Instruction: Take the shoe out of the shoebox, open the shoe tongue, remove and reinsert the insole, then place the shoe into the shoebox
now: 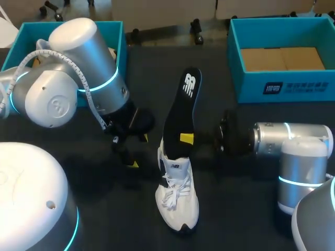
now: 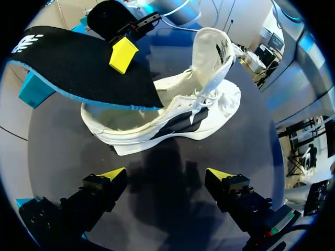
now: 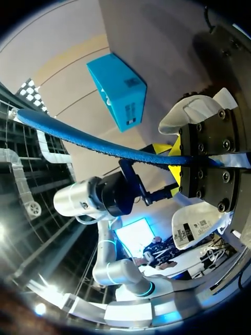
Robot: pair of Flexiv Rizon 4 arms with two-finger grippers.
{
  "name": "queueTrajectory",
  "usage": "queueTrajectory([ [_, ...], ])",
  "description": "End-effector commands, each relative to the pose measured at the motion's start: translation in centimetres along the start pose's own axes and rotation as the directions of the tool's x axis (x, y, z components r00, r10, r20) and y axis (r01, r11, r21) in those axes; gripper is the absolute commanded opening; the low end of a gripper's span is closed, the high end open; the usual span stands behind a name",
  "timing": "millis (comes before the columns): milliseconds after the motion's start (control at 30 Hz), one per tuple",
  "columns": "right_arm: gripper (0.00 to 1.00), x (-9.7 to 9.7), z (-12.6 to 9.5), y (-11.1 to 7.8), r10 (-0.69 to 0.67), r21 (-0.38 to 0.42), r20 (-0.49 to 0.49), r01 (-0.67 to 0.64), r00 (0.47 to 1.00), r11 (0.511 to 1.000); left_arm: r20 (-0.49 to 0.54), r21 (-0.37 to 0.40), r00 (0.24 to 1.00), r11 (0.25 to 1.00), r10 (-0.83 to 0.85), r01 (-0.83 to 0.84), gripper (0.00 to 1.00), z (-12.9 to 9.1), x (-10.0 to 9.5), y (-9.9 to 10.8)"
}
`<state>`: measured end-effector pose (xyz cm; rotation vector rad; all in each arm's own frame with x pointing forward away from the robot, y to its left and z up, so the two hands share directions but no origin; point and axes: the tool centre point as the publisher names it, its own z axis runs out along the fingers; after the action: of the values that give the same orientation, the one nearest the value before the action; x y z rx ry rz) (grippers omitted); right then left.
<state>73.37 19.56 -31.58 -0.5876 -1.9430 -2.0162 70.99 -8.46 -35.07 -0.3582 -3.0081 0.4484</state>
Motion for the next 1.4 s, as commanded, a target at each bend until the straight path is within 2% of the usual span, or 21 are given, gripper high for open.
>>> queueTrajectory([
  [33, 0.00, 0.2, 0.2, -0.7, 0.003, -0.006, 0.007, -0.003, 1.000, 1.000, 0.001, -0.002, 1.000, 1.000, -0.001, 0.001, 1.00, -0.1, 0.1, 0.0],
  [467, 0.00, 1.0, 0.2, -0.9, 0.003, -0.015, 0.021, -0.003, 1.000, 1.000, 0.001, -0.002, 1.000, 1.000, -0.001, 0.001, 1.00, -0.1, 0.1, 0.0],
  [867, 0.00, 0.1, 0.7, 2.1, -0.037, 0.029, 0.003, 0.037, 0.999, 0.999, 0.001, -0.002, 1.000, 1.000, -0.001, 0.001, 1.00, -0.1, 0.1, 0.0],
  [1133, 0.00, -0.2, 1.0, 2.9, -0.045, 0.044, -0.004, 0.045, 0.999, 0.998, 0.001, -0.002, 1.000, 1.000, -0.001, 0.001, 1.00, -0.1, 0.1, 0.0],
  [1400, 0.00, 0.0, 1.0, 3.0, -0.037, 0.050, 0.004, 0.036, 0.999, 0.998, 0.001, -0.002, 1.000, 1.000, -0.001, 0.001, 1.00, -0.1, 0.1, 0.0],
])
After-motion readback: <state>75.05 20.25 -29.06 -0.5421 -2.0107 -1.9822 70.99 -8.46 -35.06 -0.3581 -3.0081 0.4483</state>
